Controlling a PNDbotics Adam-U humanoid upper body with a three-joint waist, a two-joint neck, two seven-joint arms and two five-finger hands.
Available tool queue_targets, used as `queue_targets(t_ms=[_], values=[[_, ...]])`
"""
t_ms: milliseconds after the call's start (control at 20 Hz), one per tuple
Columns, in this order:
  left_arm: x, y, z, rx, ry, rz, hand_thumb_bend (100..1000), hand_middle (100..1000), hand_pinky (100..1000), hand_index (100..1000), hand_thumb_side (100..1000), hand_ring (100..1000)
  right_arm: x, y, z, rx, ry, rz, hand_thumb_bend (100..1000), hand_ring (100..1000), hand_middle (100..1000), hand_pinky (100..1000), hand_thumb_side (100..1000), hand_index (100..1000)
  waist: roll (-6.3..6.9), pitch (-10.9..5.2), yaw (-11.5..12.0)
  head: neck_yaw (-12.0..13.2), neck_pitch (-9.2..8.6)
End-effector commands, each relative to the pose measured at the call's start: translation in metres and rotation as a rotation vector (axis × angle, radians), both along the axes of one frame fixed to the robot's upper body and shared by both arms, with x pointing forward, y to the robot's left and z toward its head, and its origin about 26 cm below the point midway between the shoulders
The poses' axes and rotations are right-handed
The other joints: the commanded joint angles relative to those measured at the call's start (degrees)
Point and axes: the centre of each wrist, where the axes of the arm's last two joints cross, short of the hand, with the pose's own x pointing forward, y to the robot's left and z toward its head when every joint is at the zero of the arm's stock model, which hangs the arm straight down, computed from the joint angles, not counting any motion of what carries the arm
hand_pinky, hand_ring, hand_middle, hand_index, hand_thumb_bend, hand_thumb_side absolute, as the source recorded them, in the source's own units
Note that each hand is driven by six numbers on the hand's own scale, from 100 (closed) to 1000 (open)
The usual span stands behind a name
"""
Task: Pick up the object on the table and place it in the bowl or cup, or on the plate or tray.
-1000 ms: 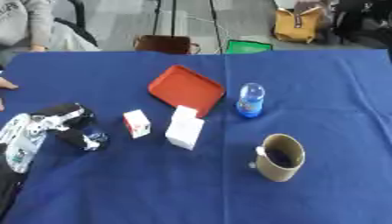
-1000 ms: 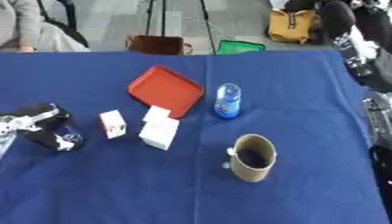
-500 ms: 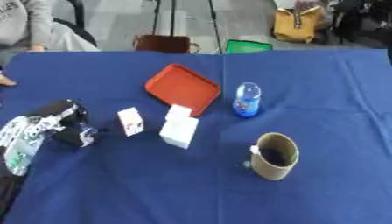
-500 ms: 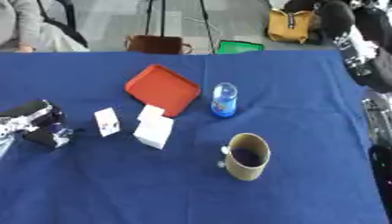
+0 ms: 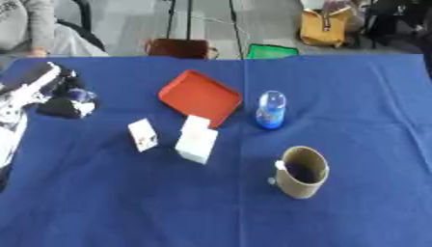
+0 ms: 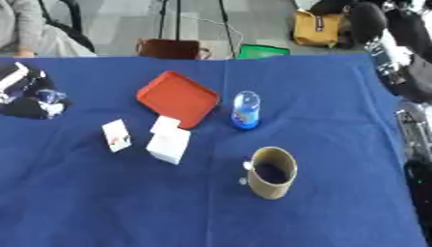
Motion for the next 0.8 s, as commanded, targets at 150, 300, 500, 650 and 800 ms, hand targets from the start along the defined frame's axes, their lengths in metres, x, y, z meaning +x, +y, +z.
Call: queue_targets(t_ms=[150, 300, 500, 650, 800], values=[[0.013, -0.005, 0.029, 0.041, -0.090, 0.038, 100, 333, 397, 494, 166, 370, 0.000, 0.002, 0.007, -0.003, -0.018, 0.024, 255, 684, 710, 756, 530, 792, -0.14, -0.84, -1.09, 1.11, 0.34], [0.027, -0.010, 0.029, 0.030, -0.138, 0.097, 100, 334, 388, 494, 172, 370, 0.000, 0.006, 0.008, -0.008, -0.023, 0.044, 256, 684, 710, 756, 530, 793, -0.14, -0.69, -2.58, 2.16, 0.34], [0.042, -0.020, 0.025, -0.037, -0.216, 0.159, 100, 348, 375, 507, 249, 380, 0.000, 0.012, 0.013, -0.018, -0.035, 0.078, 256, 684, 710, 756, 531, 793, 0.30, -0.23, -4.98, 3.50, 0.34], [0.052, -0.030, 0.017, -0.094, -0.241, 0.153, 100, 379, 401, 542, 341, 409, 0.000, 0.018, 0.017, -0.024, -0.049, 0.108, 256, 684, 711, 756, 531, 793, 0.47, 0.19, -7.23, 4.63, 0.34], [0.062, -0.039, 0.011, -0.130, -0.265, 0.130, 100, 403, 415, 566, 379, 431, -0.001, 0.023, 0.021, -0.029, -0.060, 0.133, 257, 683, 710, 756, 531, 793, 0.48, 0.69, -9.26, 5.93, -0.11]])
